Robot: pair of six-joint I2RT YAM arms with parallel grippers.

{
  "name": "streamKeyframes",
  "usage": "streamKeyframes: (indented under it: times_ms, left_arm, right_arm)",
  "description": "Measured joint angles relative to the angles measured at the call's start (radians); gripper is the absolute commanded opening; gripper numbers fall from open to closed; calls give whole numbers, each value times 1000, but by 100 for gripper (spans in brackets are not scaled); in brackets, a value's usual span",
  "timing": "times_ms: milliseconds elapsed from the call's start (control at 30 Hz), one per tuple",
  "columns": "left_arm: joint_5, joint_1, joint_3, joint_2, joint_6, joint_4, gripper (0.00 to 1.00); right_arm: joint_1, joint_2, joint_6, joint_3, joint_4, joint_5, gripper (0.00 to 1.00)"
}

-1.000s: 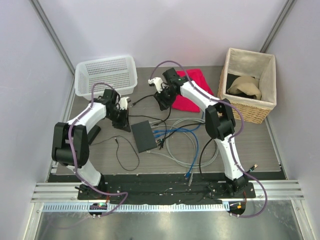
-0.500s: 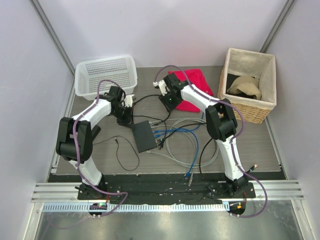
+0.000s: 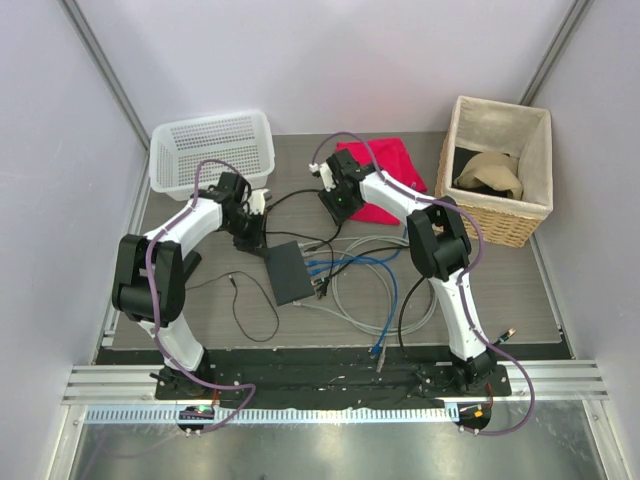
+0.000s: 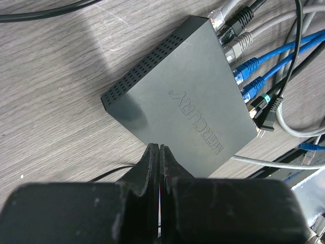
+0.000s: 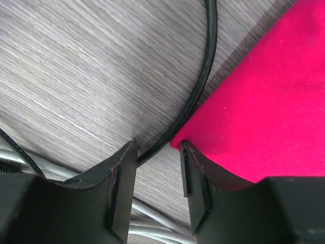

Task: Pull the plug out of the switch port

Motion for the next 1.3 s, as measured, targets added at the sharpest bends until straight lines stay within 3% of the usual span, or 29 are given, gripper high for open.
streamKeyframes:
  times_ms: [467,700,933,1200,1300]
  left_arm:
    - [-11,0,0,0,3,0,0]
    - [-19,0,0,0,5,0,0]
    - [-26,0,-8,-14,8,0,1]
    - [-26,0,-8,-14,8,0,1]
    - [-26,0,-8,-14,8,0,1]
  right_arm:
    - [8,-53,116,-88,23,-1,46]
    - [30,-58,168,-95,26,47,52]
    - [49,-69,215,-107,5,77,40]
    - [54,-95,277,-151,-8,55,40]
    - [53,-95,293,-151,-7,56,30]
